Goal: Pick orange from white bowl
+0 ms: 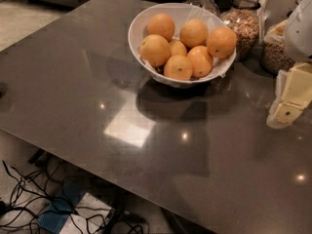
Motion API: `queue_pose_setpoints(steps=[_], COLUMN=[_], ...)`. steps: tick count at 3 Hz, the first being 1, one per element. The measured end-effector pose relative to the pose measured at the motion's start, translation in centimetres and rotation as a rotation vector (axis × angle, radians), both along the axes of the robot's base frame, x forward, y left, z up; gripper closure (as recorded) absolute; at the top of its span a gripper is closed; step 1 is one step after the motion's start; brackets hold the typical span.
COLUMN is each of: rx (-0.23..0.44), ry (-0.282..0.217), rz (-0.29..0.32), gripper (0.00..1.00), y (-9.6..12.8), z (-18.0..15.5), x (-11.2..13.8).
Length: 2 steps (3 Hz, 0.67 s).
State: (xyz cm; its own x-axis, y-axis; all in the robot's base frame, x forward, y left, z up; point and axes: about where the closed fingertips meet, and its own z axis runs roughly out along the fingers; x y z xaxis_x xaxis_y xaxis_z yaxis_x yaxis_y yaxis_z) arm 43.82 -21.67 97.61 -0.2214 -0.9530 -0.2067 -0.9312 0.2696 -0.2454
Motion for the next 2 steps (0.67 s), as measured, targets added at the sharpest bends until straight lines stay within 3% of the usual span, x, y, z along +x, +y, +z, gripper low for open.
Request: queue_pose_setpoints(steps=[1, 2], rx=[0.003, 0.030], ry=[-0.014, -0.068], rz=[0.007, 0.059], gripper=[0.00, 0.00], y=[0.2, 0.6], z=[0.3, 0.8], x=[0.3, 2.5])
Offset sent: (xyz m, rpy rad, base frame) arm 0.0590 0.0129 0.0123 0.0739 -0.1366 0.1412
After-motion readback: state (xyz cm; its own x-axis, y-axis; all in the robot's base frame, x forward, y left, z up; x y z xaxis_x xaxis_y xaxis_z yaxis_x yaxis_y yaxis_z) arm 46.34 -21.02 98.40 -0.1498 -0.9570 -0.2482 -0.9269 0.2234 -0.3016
